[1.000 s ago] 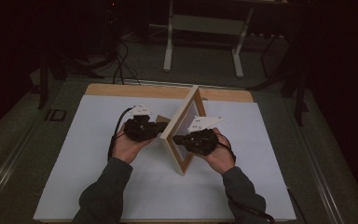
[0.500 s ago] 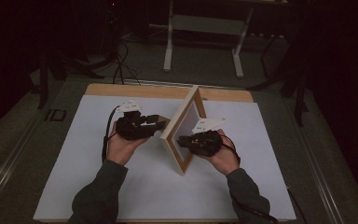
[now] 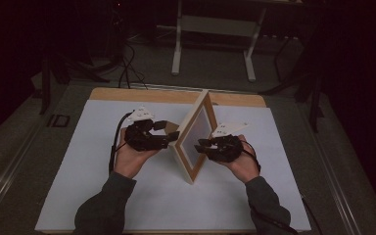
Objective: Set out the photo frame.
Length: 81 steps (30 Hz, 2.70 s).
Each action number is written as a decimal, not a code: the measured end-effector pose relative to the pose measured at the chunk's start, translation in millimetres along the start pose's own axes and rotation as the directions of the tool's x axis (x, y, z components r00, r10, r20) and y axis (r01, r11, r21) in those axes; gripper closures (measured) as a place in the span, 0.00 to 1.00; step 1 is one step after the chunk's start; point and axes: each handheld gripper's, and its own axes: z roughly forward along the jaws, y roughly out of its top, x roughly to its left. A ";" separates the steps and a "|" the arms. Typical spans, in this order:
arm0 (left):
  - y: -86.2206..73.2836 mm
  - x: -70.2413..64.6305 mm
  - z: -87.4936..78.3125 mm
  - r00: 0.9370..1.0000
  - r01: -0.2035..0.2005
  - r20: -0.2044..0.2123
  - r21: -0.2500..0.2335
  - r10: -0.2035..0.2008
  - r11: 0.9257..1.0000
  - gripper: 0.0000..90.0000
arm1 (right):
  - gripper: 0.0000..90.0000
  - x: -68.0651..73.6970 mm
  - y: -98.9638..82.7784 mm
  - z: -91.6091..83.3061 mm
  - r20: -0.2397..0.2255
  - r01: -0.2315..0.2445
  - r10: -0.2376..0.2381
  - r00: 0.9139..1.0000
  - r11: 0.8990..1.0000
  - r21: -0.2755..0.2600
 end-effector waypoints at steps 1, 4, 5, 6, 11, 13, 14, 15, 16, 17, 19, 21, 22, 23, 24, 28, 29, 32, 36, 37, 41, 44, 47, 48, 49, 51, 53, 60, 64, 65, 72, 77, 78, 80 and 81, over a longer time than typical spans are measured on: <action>-0.4 -1.9 0.8 1.000 -0.004 0.001 0.005 0.004 1.000 0.40 | 0.78 0.0 0.0 0.0 0.000 0.000 0.000 1.000 1.000 0.000; -2.1 -9.1 3.9 1.000 -0.023 -0.008 0.019 0.023 1.000 0.39 | 0.77 -1.7 -2.4 -2.3 0.002 -0.005 0.005 1.000 1.000 0.002; -2.8 -11.3 5.2 0.999 -0.031 -0.013 0.028 0.032 0.999 0.39 | 0.77 -2.3 -3.2 -2.8 0.003 -0.005 0.005 1.000 1.000 0.003; -3.6 -13.6 6.8 0.999 -0.035 -0.020 0.032 0.036 0.999 0.39 | 0.77 -3.0 -4.2 -3.2 0.005 -0.006 0.006 1.000 1.000 0.004; -8.8 -19.9 12.5 0.998 -0.051 -0.038 0.047 0.053 0.998 0.39 | 0.76 -6.5 -7.9 -6.0 0.010 -0.017 0.017 1.000 1.000 0.005; -11.7 -21.5 15.0 0.997 -0.050 -0.055 0.053 0.053 0.997 0.39 | 0.76 -7.8 -9.1 -7.3 0.013 -0.018 0.018 1.000 1.000 0.005; -13.2 -21.9 16.4 0.997 -0.051 -0.060 0.056 0.055 0.997 0.39 | 0.76 -8.3 -9.6 -8.0 0.014 -0.020 0.020 1.000 1.000 0.006; -14.7 -22.2 17.5 0.997 -0.050 -0.061 0.057 0.053 0.997 0.40 | 0.76 -8.7 -10.0 -8.6 0.016 -0.022 0.022 1.000 1.000 0.005; -16.4 -22.5 18.8 0.997 -0.046 -0.063 0.061 0.050 0.997 0.41 | 0.76 -9.2 -10.5 -9.0 0.018 -0.022 0.022 1.000 1.000 0.005; -17.4 -22.7 19.6 0.997 -0.045 -0.065 0.062 0.049 0.997 0.41 | 0.76 -9.9 -11.0 -9.7 0.019 -0.023 0.022 1.000 1.000 0.007; -19.5 -23.6 21.8 0.997 -0.039 -0.066 0.067 0.043 0.997 0.43 | 0.76 -10.6 -11.8 -10.4 0.021 -0.024 0.024 0.999 1.000 0.005; -21.0 -24.0 23.0 0.997 -0.036 -0.072 0.072 0.041 0.997 0.45 | 0.76 -11.2 -12.6 -11.1 0.021 -0.028 0.028 0.999 1.000 0.004; -21.6 -24.0 23.5 0.997 -0.031 -0.071 0.071 0.036 0.997 0.48 | 0.76 -11.6 -13.1 -11.6 0.024 -0.030 0.030 0.999 1.000 0.006; -22.0 -24.1 23.6 0.997 -0.025 -0.067 0.068 0.030 0.997 0.48 | 0.76 -11.6 -13.1 -11.6 0.024 -0.030 0.030 0.999 1.000 0.006; -22.3 -24.2 23.7 0.998 -0.020 -0.063 0.064 0.024 0.998 0.50 | 0.76 -11.8 -13.3 -11.8 0.025 -0.030 0.030 0.999 1.000 0.005; -22.8 -25.5 24.1 0.998 -0.018 -0.056 0.065 0.021 0.998 0.55 | 0.76 -12.2 -13.8 -12.5 0.025 -0.029 0.029 0.999 1.000 0.003; -22.8 -25.9 24.2 0.998 -0.016 -0.053 0.069 0.019 0.997 0.56 | 0.76 -12.2 -13.9 -12.6 0.026 -0.029 0.029 0.999 1.000 0.003; -23.3 -27.4 25.3 0.998 -0.010 -0.055 0.077 0.014 0.997 0.58 | 0.76 -12.6 -14.4 -13.1 0.026 -0.031 0.031 0.999 1.000 0.002; -24.5 -29.4 27.3 0.998 -0.006 -0.068 0.079 0.011 0.997 0.60 | 0.76 -12.5 -15.0 -12.6 0.025 -0.032 0.032 0.999 0.999 0.005; -24.7 -29.3 27.5 0.998 -0.003 -0.069 0.079 0.009 0.997 0.60 | 0.76 -12.5 -15.0 -12.6 0.025 -0.032 0.032 0.999 0.999 0.005; -24.6 -29.3 27.6 0.999 0.006 -0.055 0.082 -0.002 0.997 0.64 | 0.76 -13.0 -15.2 -13.2 0.026 -0.030 0.030 0.999 1.000 0.002; -24.6 -30.0 27.4 0.998 0.008 -0.056 0.085 -0.003 0.996 0.66 | 0.76 -13.5 -15.0 -14.9 0.029 -0.034 0.034 0.999 0.999 0.000; -24.5 -30.3 27.3 0.998 0.010 -0.060 0.086 -0.005 0.996 0.66 | 0.76 -14.3 -15.9 -16.2 0.030 -0.034 0.034 0.999 0.999 -0.002; -24.5 -30.5 27.2 0.998 0.010 -0.061 0.087 -0.005 0.996 0.66 | 0.76 -14.4 -16.3 -16.2 0.031 -0.034 0.034 0.999 0.999 -0.002; -24.5 -30.6 27.3 0.998 0.011 -0.062 0.086 -0.006 0.996 0.66 | 0.76 -14.4 -16.9 -16.4 0.032 -0.037 0.037 0.999 0.999 0.001; -24.5 -30.6 26.9 0.998 0.015 -0.068 0.087 -0.009 0.996 0.67 | 0.76 -14.8 -17.6 -16.5 0.032 -0.038 0.038 0.999 0.999 0.000; -24.4 -30.0 26.5 0.998 0.016 -0.068 0.089 -0.010 0.996 0.67 | 0.76 -15.0 -18.1 -17.0 0.032 -0.038 0.038 0.999 0.999 0.000; -24.2 -25.8 23.8 0.996 0.034 -0.084 0.094 -0.026 0.995 0.71 | 0.76 -16.2 -18.8 -18.9 0.036 -0.040 0.041 0.999 0.999 -0.004; -23.9 -22.1 22.2 0.996 0.041 -0.085 0.097 -0.033 0.994 0.72 | 0.76 -16.6 -18.7 -19.9 0.038 -0.042 0.042 0.998 0.999 -0.004; -23.8 -21.2 21.9 0.996 0.043 -0.085 0.096 -0.035 0.994 0.73 | 0.76 -16.9 -18.5 -20.3 0.038 -0.044 0.044 0.998 0.999 -0.005; -23.2 -13.4 20.0 0.996 0.061 -0.066 0.092 -0.055 0.994 0.75 | 0.76 -18.2 -18.9 -22.7 0.043 -0.043 0.043 0.998 0.999 -0.010; -21.9 -8.2 19.5 0.997 0.068 -0.053 0.093 -0.063 0.993 0.75 | 0.76 -19.0 -18.9 -25.1 0.046 -0.044 0.044 0.998 0.999 -0.011; -21.7 -6.8 19.3 0.997 0.068 -0.051 0.093 -0.063 0.993 0.76 | 0.76 -19.1 -19.0 -25.6 0.047 -0.045 0.045 0.998 0.999 -0.010; -21.6 -4.7 19.2 0.996 0.073 -0.051 0.091 -0.069 0.993 0.76 | 0.76 -19.6 -19.2 -26.0 0.048 -0.045 0.045 0.998 0.999 -0.012; -21.4 -3.7 19.0 0.996 0.074 -0.053 0.090 -0.070 0.993 0.76 | 0.76 -19.9 -19.4 -26.1 0.048 -0.043 0.044 0.998 0.999 -0.012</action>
